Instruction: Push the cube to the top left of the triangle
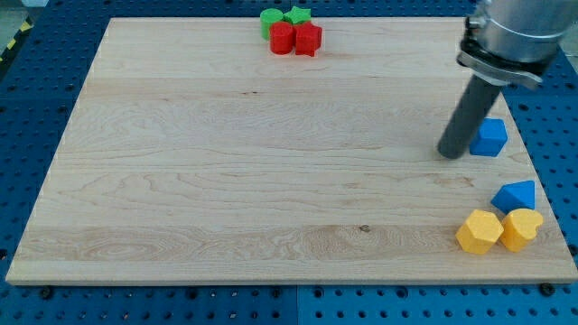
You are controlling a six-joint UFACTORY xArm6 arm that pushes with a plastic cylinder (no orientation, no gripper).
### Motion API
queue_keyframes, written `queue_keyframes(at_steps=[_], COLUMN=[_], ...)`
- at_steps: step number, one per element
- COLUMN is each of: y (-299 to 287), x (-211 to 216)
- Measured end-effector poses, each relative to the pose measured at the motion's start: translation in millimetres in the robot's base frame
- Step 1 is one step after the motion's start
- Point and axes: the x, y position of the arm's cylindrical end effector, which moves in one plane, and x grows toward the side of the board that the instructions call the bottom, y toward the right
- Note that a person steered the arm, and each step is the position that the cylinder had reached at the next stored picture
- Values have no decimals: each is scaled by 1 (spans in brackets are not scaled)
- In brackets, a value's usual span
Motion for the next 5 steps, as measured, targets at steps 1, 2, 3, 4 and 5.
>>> queue_keyframes(at_steps=[1, 2, 3, 4, 5], y=[-7, 20, 66, 70, 68], x=[-48, -68, -62, -20, 28])
